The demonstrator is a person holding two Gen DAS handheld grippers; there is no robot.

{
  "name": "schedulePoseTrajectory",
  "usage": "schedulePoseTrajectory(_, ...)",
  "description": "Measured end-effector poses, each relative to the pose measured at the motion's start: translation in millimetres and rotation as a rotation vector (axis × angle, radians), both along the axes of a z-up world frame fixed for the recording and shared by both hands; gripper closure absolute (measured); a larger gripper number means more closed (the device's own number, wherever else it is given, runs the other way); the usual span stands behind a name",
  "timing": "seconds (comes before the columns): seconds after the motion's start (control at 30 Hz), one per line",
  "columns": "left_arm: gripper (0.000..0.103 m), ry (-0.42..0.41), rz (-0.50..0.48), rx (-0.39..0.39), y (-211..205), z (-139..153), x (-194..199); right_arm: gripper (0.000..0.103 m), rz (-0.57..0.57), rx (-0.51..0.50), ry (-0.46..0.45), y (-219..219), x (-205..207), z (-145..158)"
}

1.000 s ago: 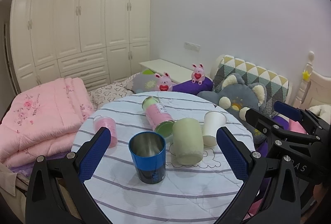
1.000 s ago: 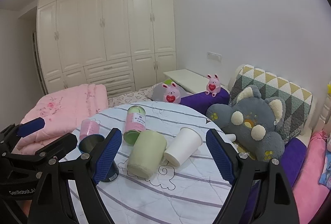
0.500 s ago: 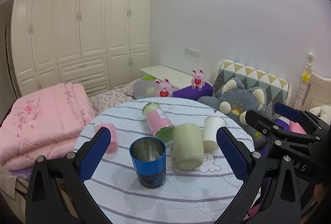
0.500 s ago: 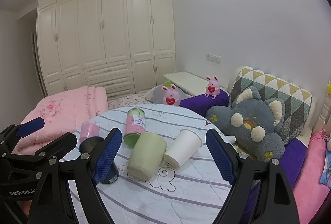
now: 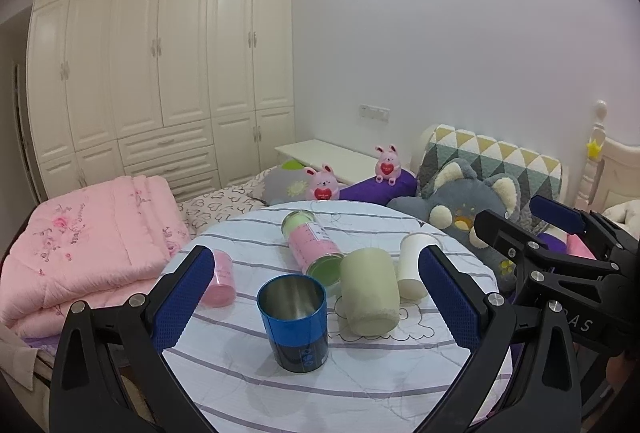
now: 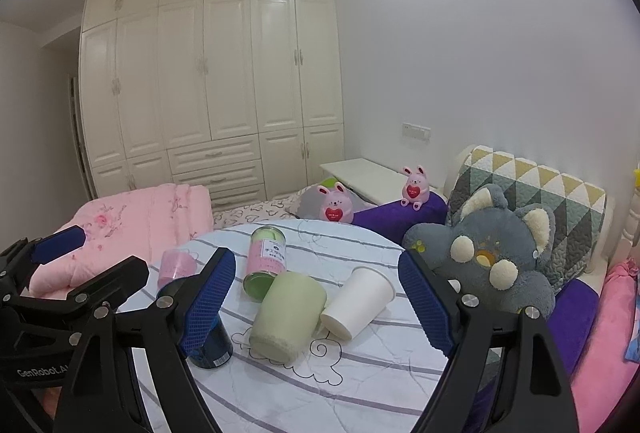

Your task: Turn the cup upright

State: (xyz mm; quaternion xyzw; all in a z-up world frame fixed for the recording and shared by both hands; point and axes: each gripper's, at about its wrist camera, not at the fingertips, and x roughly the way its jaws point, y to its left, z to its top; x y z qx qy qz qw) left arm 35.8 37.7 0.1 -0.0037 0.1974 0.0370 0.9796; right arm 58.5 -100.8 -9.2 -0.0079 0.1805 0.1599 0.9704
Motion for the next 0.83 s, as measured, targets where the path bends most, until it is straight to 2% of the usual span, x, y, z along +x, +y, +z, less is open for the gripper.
schedulePoseTrajectory(0.4, 0.0, -0.026, 0.013, 0.028, -3.3, -5.0, -4.2, 0.018, -0.002, -0.005, 0.016, -2.4, 1.6, -2.2)
schedulePoseTrajectory(0.83, 0.0, 0.05, 0.03, 0.029, 8.1, -16.9, 1.8, 0.018, 0.025, -0.033, 0.075, 10.2, 10.7, -13.6)
